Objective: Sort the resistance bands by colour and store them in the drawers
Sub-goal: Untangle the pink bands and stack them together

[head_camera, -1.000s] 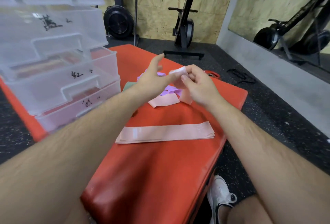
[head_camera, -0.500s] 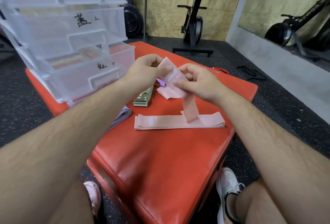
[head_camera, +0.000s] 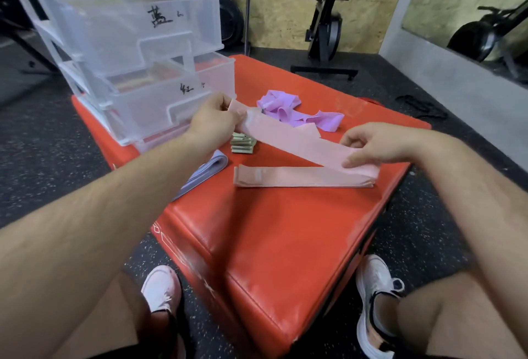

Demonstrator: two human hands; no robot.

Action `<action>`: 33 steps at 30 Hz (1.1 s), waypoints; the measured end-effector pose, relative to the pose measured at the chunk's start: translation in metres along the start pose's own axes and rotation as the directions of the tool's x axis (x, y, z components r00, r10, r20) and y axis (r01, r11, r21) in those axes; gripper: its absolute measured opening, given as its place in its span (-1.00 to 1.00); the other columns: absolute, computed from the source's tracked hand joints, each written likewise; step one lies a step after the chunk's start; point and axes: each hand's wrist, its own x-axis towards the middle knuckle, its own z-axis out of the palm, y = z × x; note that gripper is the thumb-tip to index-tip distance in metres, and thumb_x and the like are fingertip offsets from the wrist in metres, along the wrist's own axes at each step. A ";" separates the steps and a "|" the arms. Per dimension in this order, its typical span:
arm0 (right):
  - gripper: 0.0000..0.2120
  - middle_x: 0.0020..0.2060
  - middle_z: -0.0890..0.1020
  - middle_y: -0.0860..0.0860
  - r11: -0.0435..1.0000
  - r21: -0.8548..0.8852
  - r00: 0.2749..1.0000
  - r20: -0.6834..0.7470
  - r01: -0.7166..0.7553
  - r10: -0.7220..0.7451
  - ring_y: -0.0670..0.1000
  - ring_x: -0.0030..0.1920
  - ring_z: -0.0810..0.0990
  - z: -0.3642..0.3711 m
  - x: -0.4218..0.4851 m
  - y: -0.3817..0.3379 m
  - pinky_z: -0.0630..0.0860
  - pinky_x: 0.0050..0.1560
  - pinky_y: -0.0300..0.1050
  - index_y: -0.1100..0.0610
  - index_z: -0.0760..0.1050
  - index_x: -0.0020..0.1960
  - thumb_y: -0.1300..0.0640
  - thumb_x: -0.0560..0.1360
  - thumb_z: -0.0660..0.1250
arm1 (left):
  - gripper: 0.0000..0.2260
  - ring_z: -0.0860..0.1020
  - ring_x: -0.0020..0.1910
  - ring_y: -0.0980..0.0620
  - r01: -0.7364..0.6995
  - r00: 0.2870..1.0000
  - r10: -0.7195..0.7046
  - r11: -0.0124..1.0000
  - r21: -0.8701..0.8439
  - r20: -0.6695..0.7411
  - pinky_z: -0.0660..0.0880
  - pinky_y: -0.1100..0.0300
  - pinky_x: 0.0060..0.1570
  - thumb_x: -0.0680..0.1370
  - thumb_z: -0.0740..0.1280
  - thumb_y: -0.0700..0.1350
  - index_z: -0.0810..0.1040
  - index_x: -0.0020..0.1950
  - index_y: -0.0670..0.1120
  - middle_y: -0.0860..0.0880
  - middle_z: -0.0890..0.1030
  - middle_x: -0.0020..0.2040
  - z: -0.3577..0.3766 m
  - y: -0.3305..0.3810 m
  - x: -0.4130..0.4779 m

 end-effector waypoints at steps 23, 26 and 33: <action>-0.82 -0.20 0.66 0.15 0.932 0.225 0.934 -0.152 -0.285 0.323 0.02 -0.31 0.68 0.037 0.016 0.070 0.53 -0.31 -0.16 0.16 0.58 -0.08 0.41 0.53 0.31 | -0.80 0.55 -0.17 -0.12 -0.180 0.982 0.107 0.773 0.609 0.155 0.41 0.12 -0.22 0.44 0.41 -0.25 0.47 0.00 -0.11 -0.12 0.60 -0.17 0.020 -0.073 -0.022; -0.82 -0.29 0.66 0.11 0.937 0.196 0.929 -0.175 -0.290 0.325 -0.02 -0.35 0.66 0.039 0.016 0.069 0.51 -0.31 -0.16 0.15 0.59 -0.07 0.38 0.53 0.29 | -0.84 0.52 -0.14 -0.11 -0.273 0.962 0.183 0.725 0.633 0.204 0.40 0.11 -0.21 0.43 0.37 -0.29 0.46 -0.10 -0.07 -0.12 0.58 -0.16 0.022 -0.076 -0.022; -0.79 -0.22 0.70 -0.03 0.942 -0.080 0.930 -0.207 -0.326 0.304 -0.04 -0.26 0.60 0.041 0.013 0.057 0.48 -0.29 -0.17 0.03 0.65 -0.15 0.32 0.36 0.37 | -0.90 0.47 0.11 -0.13 -0.327 0.945 0.203 0.553 0.766 0.256 0.47 0.05 0.08 0.52 0.32 -0.28 0.63 -0.07 -0.18 -0.19 0.48 0.09 0.027 -0.077 -0.021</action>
